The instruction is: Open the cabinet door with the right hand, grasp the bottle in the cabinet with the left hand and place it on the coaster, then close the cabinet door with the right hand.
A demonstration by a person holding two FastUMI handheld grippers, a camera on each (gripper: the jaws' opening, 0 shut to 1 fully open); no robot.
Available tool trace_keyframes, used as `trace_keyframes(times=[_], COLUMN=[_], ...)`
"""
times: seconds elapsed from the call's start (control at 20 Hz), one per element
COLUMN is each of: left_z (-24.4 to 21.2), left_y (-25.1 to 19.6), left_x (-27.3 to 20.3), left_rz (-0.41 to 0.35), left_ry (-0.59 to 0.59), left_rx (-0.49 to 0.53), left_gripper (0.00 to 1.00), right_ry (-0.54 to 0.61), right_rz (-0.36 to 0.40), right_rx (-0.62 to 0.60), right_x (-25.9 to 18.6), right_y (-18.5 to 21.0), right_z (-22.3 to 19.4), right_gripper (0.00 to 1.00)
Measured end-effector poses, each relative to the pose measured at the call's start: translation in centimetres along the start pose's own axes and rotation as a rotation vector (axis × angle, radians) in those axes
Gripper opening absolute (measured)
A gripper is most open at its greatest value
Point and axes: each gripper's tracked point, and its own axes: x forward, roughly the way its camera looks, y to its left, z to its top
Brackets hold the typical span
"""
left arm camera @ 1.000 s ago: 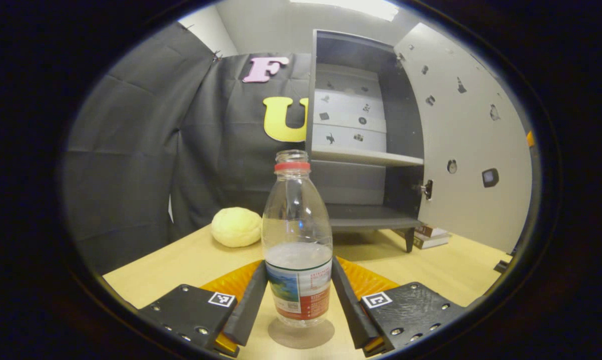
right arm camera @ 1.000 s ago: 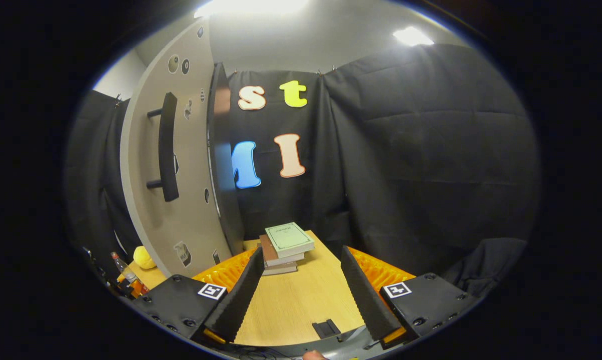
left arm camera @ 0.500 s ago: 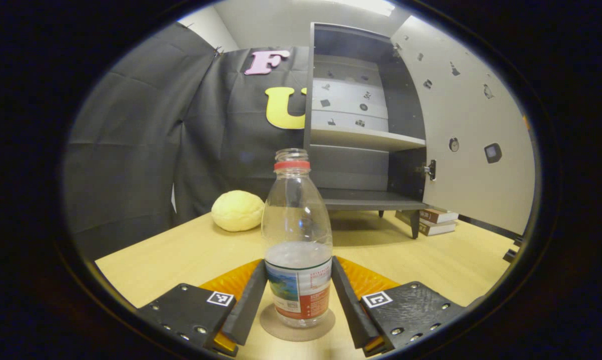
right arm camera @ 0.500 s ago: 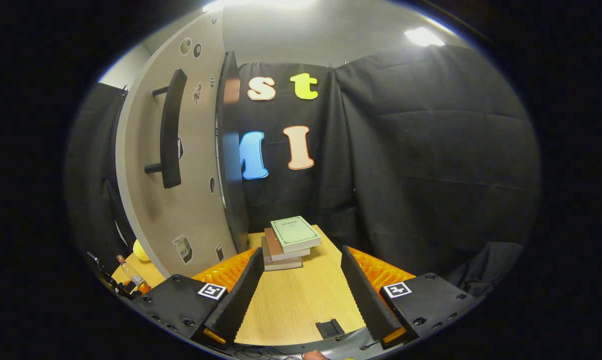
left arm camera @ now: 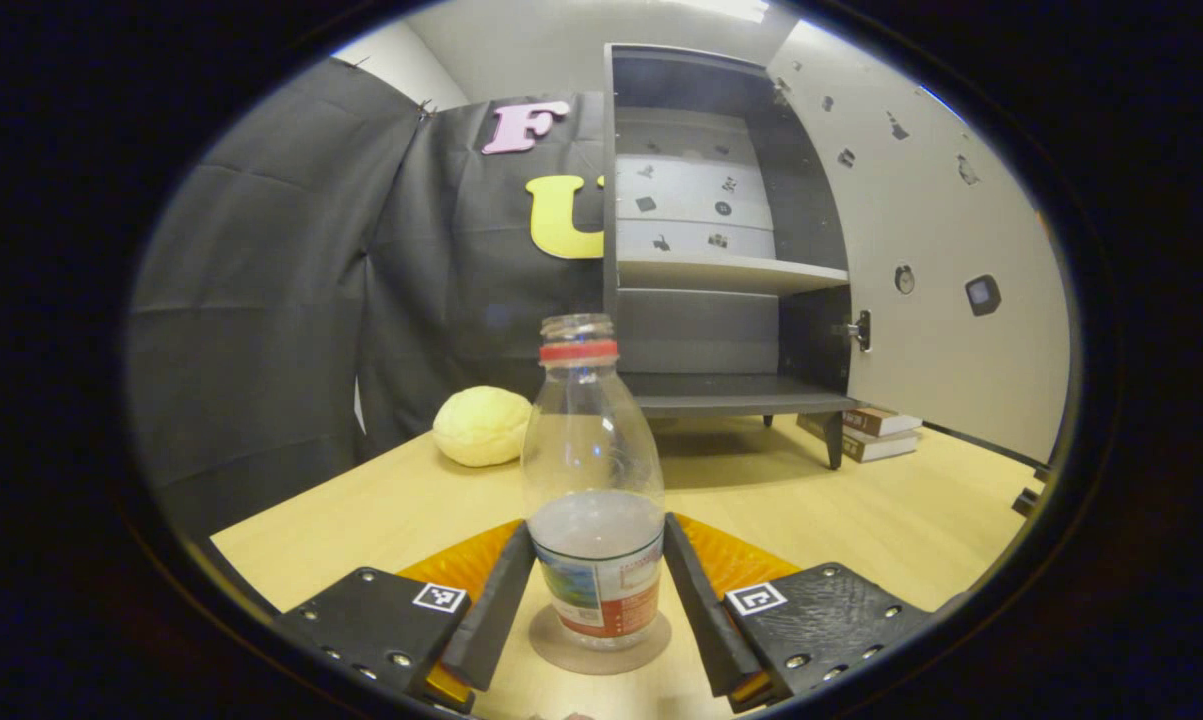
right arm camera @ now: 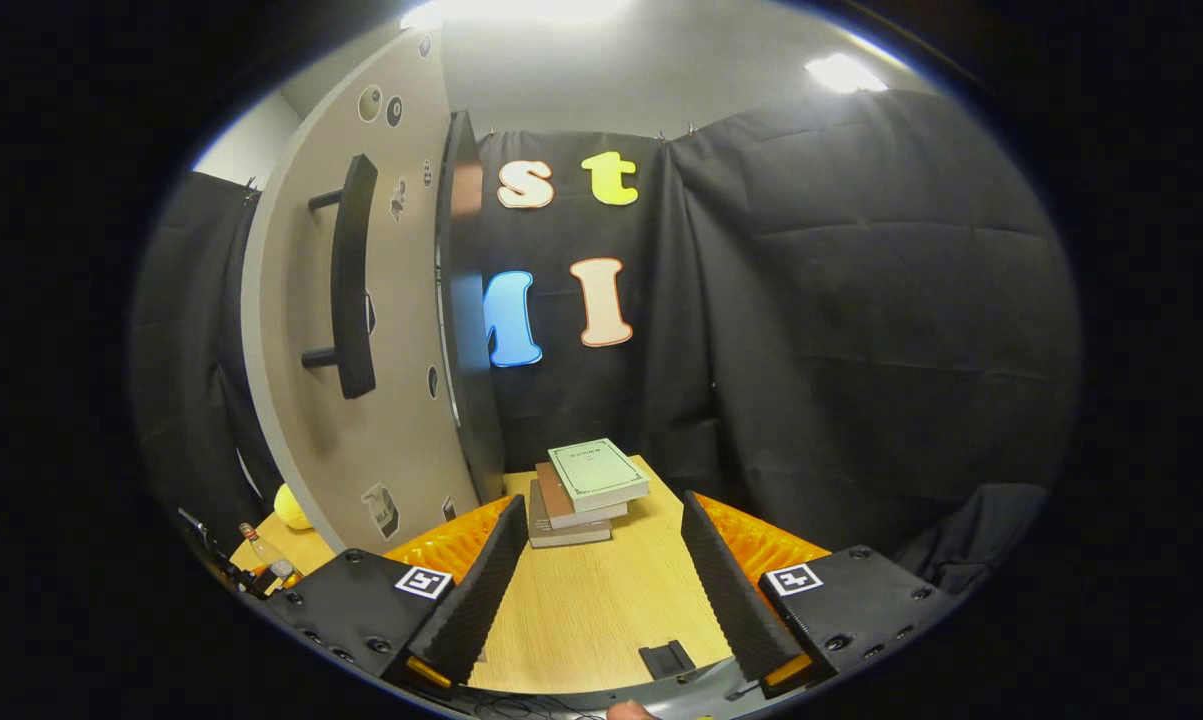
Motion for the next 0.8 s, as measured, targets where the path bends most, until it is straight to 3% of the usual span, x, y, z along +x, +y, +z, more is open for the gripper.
trace_keyframes(times=[0.35,0.65,0.8], left_z=[4.0,0.8,0.7], left_y=[-0.2,0.8,0.8], left_x=[-0.9,0.4,0.4], left_rz=[-0.002,0.014,0.024], left_ry=[-0.057,-0.035,-0.029], left_rx=[0.0,0.02,-0.018], left_gripper=[0.79,0.79,0.79], right_ry=[-0.037,-0.018,-0.013], right_rz=[-0.003,-0.003,-0.002], right_rx=[0.02,-0.002,-0.045], right_x=[-1.0,-1.1,-1.2], right_y=[-0.4,-0.6,-0.5], right_z=[1.5,0.7,0.8], right_gripper=[0.98,0.98,0.98])
